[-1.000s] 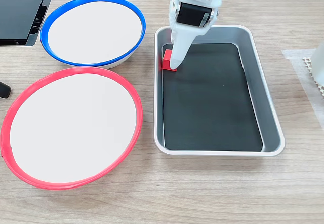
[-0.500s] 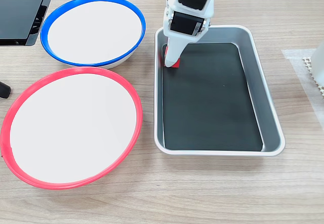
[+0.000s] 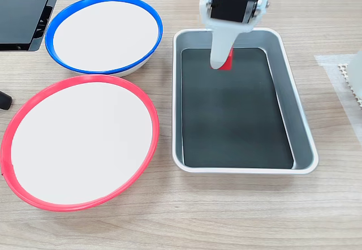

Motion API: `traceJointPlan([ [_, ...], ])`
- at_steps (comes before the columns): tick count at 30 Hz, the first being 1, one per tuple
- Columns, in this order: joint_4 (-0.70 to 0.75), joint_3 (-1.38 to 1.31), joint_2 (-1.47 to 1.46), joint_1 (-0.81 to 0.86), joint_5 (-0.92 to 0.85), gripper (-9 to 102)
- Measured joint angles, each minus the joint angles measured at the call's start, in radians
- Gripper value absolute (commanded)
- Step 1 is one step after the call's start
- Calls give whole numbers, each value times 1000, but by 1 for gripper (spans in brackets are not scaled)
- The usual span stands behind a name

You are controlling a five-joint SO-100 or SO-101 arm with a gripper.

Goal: Move a red block from tray to red dish

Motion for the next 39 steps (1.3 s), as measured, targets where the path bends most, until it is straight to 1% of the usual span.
traceJointPlan([
  [2, 46, -109, 6, -38, 138, 0],
  [5, 23, -278, -26, -89, 336, 0],
  [8, -64, -388, -97, -117, 462, 0],
  [10, -189, -420, -172, -117, 541, 0],
  [14, -397, -387, -259, -137, 595, 0],
  [15, -485, -350, -285, -138, 606, 0],
  [16, -612, -299, -324, -137, 615, 0],
  [18, -693, -262, -350, -137, 618, 0],
  [20, -781, -227, -387, -158, 627, 4],
  [23, -857, -207, -416, -178, 652, 9],
  [25, -896, -195, -423, -178, 660, 15],
  [27, -930, -186, -426, -179, 670, 25],
  [29, -960, -183, -428, -187, 689, 32],
  [31, -983, -183, -428, -195, 699, 36],
  [34, -1015, -179, -428, -193, 709, 38],
  [36, -1048, -164, -419, -193, 735, 36],
  [38, -1106, -141, -371, -193, 798, 31],
  [39, -1144, -129, -331, -193, 847, 23],
])
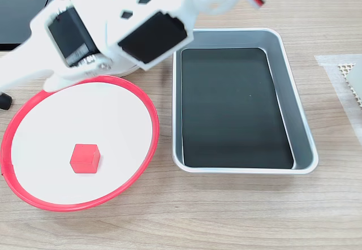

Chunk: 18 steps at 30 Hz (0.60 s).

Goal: Move a red block from tray to red dish

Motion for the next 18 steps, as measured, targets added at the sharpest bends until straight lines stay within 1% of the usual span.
traceJointPlan([
  [1, -17, 5, 23, 0, 29, 13],
  [3, -61, 28, 106, 0, 132, 3],
  [4, -75, 40, 150, 2, 187, 0],
  [7, -104, 95, 301, 31, 356, 0],
  [10, -199, 218, 471, 78, 548, 0],
  [12, -238, 318, 586, 110, 629, 0],
  [13, -236, 364, 641, 121, 660, 0],
  [15, -176, 471, 761, 135, 704, 0],
  [18, 11, 617, 943, 149, 739, 0],
])
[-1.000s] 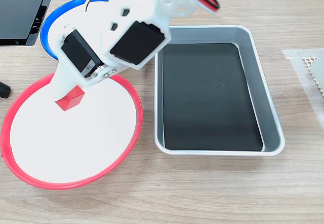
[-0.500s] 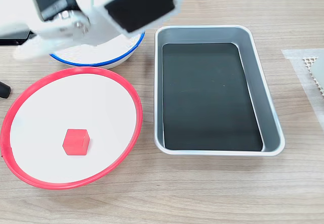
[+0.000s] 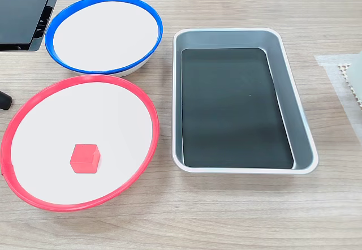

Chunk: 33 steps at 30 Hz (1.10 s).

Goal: Move a red block from tray to red dish

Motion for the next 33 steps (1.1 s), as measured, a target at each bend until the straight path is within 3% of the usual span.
traceJointPlan([
  [3, 216, 186, 207, 14, -2, 0],
  [13, 413, 856, 979, 11, -52, -1],
  [22, 618, 874, 1062, 41, 12, 0],
  [24, 623, 874, 1062, 41, 12, 3],
  [33, 623, 874, 1062, 29, -8, 0],
])
